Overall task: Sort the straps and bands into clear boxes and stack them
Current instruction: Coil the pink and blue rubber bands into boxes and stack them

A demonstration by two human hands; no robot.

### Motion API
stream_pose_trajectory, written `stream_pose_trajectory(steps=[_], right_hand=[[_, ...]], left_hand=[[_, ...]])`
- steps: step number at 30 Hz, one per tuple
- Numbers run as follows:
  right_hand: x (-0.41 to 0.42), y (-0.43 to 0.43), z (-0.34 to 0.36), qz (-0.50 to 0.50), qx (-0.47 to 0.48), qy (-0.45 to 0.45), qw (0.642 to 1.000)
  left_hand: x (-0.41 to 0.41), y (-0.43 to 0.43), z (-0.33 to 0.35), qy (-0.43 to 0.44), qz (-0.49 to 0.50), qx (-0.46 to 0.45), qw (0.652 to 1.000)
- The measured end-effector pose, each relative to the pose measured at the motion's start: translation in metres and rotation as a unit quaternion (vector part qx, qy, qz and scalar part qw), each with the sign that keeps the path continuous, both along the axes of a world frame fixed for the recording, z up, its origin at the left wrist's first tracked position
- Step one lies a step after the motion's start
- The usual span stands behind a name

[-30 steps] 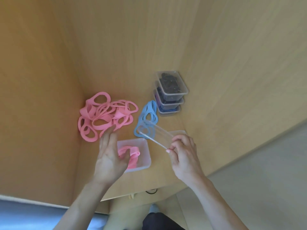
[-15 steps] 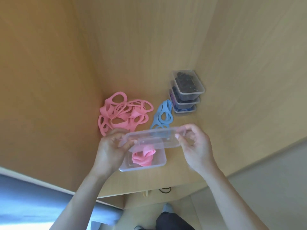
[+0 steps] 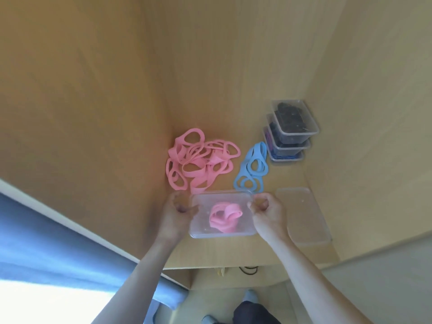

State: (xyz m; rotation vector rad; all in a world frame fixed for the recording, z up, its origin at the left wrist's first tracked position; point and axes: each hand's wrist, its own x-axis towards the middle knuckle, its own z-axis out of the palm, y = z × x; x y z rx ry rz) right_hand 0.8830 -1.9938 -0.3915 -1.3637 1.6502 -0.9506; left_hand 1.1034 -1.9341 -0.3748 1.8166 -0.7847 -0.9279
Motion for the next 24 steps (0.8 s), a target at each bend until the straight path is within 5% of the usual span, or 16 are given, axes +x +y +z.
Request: stream_pose_trajectory(steps=[7,24], right_hand=[[0.0,0.011,-0.008,0.016,-0.026,0.102,0.994],[0.005,0.026,-0.005,0.12,-0.046,0.131,0.983]], left_hand=[[-0.01,0.004,-0.01,-0.205,-0.067,-0.033,0.976],[-0.001,0.013,-0.024,-0.249,-0.111,-0.051,0.961]])
